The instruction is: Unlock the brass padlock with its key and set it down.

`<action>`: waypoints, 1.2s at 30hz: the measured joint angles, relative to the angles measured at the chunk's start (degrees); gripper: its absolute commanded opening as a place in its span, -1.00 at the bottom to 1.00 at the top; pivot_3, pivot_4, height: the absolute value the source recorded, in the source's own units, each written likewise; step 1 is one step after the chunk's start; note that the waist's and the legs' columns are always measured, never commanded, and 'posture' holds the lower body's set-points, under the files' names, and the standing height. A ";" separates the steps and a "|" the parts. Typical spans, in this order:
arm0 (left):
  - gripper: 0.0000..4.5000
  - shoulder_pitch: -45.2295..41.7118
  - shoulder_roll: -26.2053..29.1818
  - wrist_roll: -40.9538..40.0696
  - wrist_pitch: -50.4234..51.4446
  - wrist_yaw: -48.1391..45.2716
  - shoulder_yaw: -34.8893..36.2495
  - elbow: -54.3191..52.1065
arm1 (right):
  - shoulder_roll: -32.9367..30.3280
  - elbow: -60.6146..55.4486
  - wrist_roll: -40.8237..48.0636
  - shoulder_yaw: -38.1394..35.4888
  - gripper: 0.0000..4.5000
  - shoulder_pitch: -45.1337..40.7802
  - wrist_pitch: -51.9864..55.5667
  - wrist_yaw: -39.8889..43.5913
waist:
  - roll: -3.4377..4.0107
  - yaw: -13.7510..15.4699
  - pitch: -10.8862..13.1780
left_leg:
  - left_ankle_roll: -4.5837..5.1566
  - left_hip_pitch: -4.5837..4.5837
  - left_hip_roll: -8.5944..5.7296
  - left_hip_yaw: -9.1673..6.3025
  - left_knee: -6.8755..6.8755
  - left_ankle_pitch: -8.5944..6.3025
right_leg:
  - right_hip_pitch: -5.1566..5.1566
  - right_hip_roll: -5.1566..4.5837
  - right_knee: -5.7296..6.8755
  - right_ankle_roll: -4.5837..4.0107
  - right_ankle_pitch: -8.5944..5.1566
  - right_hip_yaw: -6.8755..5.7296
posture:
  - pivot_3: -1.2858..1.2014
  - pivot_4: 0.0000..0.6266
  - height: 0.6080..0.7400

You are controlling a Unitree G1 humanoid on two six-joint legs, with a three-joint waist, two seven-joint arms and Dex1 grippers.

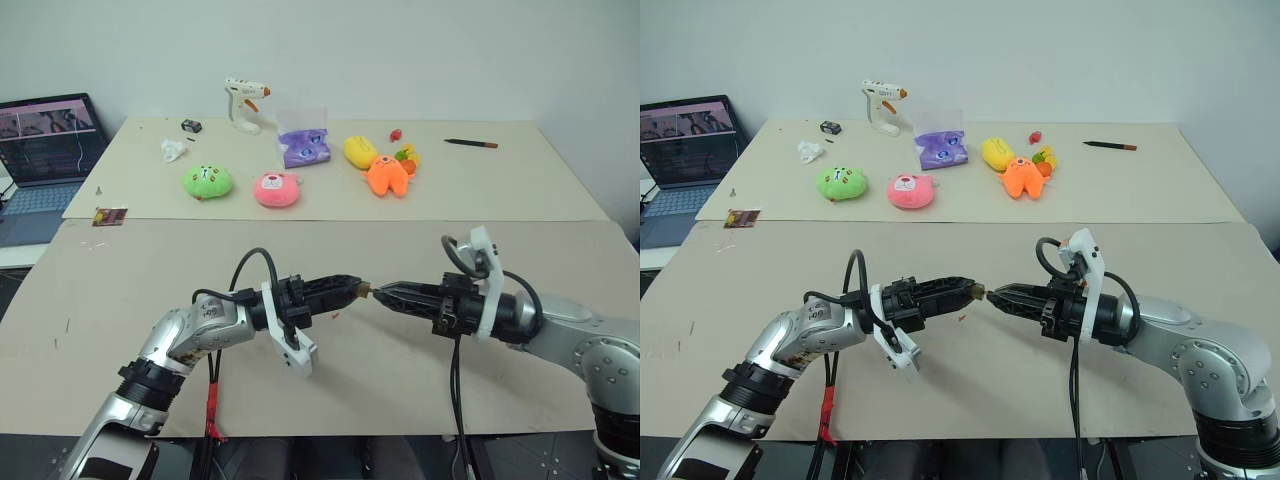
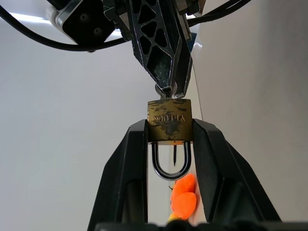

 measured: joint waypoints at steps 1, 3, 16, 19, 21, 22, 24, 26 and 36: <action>-0.64 0.00 0.00 -0.04 0.14 -0.08 0.00 0.00 | 0.00 -0.01 0.09 0.00 -0.97 0.04 0.00 0.17 | 0.00 0.00 0.00 | 0.00 0.00 0.00 0.00 0.00 0.00 | 0.00 0.00 0.00 0.00 0.00 0.00 | 0.03 -0.52 0.98; -0.64 -0.02 0.00 -0.11 0.17 -0.14 -0.01 0.00 | 0.00 -0.01 0.18 0.00 -0.97 0.11 0.00 0.44 | 0.00 0.01 0.00 | 0.00 0.00 0.00 0.00 0.00 0.00 | 0.00 0.00 0.00 0.00 0.00 0.00 | 0.03 -0.52 0.98; -0.64 -0.97 0.31 1.93 -0.21 3.09 1.50 0.09 | 4.20 5.29 15.26 -1.65 -0.97 -0.36 1.80 -11.16 | 0.00 -0.09 0.00 | -0.01 0.02 0.02 0.00 -0.01 0.00 | 0.00 -0.02 0.01 0.00 0.00 0.02 | 0.03 -0.52 0.98; -0.64 -1.85 0.33 2.84 -0.18 4.69 2.50 0.11 | 5.42 9.17 27.48 -1.22 -0.97 -2.75 2.01 -21.82 | 0.00 -0.07 0.00 | -0.01 0.02 0.02 -0.01 -0.04 0.00 | -0.01 -0.02 0.01 -0.01 0.00 0.02 | 0.03 -0.52 0.98; -0.64 -1.94 0.33 3.19 -0.16 5.36 2.92 0.11 | 5.49 10.33 33.30 -0.75 -0.97 -3.31 1.74 -26.63 | 0.00 -0.06 0.00 | 0.00 0.00 0.02 -0.01 -0.08 0.00 | -0.04 -0.02 0.00 -0.01 0.00 0.02 | 0.03 -0.52 0.98; -0.64 -1.95 0.30 3.44 -0.16 5.75 3.05 0.11 | 5.49 10.76 35.29 -0.55 -0.97 -3.44 1.55 -28.25 | 0.00 -0.05 0.00 | 0.01 -0.04 0.02 -0.01 -0.08 -0.01 | -0.07 -0.02 0.00 -0.01 0.00 0.02 | 0.03 -0.52 0.98; -0.64 -1.94 0.30 3.64 -0.15 6.11 3.17 0.10 | 4.80 10.71 37.16 -0.10 -0.97 -3.92 1.36 -30.32 | 0.00 -0.01 0.00 | 0.03 -0.11 0.01 0.00 -0.07 -0.02 | -0.10 -0.03 0.00 0.00 0.00 0.01 | 0.03 -0.52 0.98; -0.64 -1.93 0.26 3.69 -0.15 6.07 3.01 0.10 | 2.96 8.91 33.98 0.19 -0.97 -4.50 1.35 -28.83 | 0.00 0.02 0.00 | 0.04 -0.17 0.01 0.00 -0.06 -0.02 | -0.12 -0.03 0.00 0.00 0.01 0.00 | 0.03 -0.52 0.98; -0.64 -1.56 0.34 1.09 -0.30 4.73 0.27 0.49 | -3.83 -2.50 6.17 5.70 -0.16 -2.92 -4.01 -7.98 | 0.00 -0.06 0.00 | 0.04 -0.13 0.03 0.03 -0.02 -0.02 | -0.09 0.00 -0.03 0.01 0.00 -0.03 | 0.03 -0.52 0.98</action>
